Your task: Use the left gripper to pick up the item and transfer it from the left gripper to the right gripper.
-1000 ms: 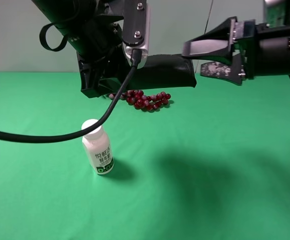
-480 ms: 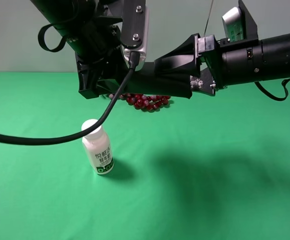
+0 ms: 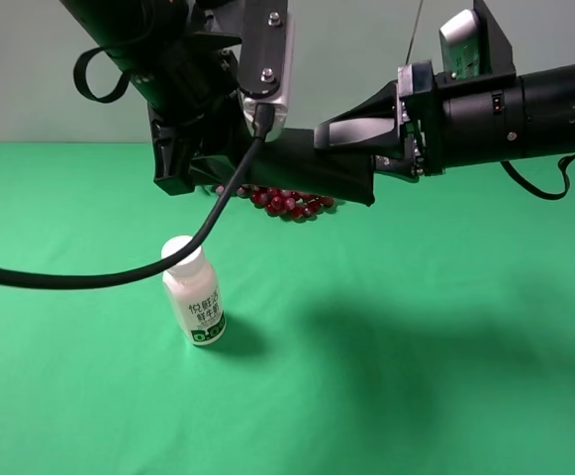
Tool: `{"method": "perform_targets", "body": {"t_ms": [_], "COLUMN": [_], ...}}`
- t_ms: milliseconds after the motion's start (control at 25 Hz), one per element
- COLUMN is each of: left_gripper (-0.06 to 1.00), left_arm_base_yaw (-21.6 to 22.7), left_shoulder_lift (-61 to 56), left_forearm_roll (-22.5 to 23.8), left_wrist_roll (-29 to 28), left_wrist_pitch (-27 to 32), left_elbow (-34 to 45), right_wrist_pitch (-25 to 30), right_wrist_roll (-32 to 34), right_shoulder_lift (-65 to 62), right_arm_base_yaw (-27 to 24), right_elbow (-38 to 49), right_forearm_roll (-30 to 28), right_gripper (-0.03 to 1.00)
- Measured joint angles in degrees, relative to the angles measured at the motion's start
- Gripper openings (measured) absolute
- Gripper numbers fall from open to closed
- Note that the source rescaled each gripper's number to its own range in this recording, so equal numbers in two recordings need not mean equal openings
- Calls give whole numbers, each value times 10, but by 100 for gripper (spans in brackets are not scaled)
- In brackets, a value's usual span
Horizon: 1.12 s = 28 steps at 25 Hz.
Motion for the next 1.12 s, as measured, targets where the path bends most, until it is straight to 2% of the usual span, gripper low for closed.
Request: {"method": "perform_targets", "body": {"t_ms": [720, 760, 840, 880, 960, 1000, 1120], "left_gripper": [1, 8, 39, 55, 74, 80, 86], "left_arm_base_yaw": [0, 0, 0, 0, 0, 0, 0], "left_shoulder_lift": [0, 0, 0, 0, -1, -1, -1], "left_forearm_roll": [1, 1, -1, -3, -6, -6, -7], "left_wrist_roll": [0, 0, 0, 0, -1, -1, -2], "left_wrist_pitch": [0, -1, -1, -7, -14, -16, -19], "left_elbow": [0, 0, 0, 0, 0, 0, -1], "right_wrist_pitch": [3, 5, 14, 14, 15, 15, 17], "right_wrist_roll": [0, -2, -4, -6, -6, -7, -7], "right_shoulder_lift": [0, 0, 0, 0, 1, 1, 1], "right_arm_base_yaw": [-1, -1, -1, -1, -1, -1, -1], "right_elbow": [0, 0, 0, -1, -1, -1, -1], "right_forearm_roll": [6, 6, 9, 6, 2, 1, 1], "right_gripper": [40, 37, 11, 7, 7, 7, 7]}}
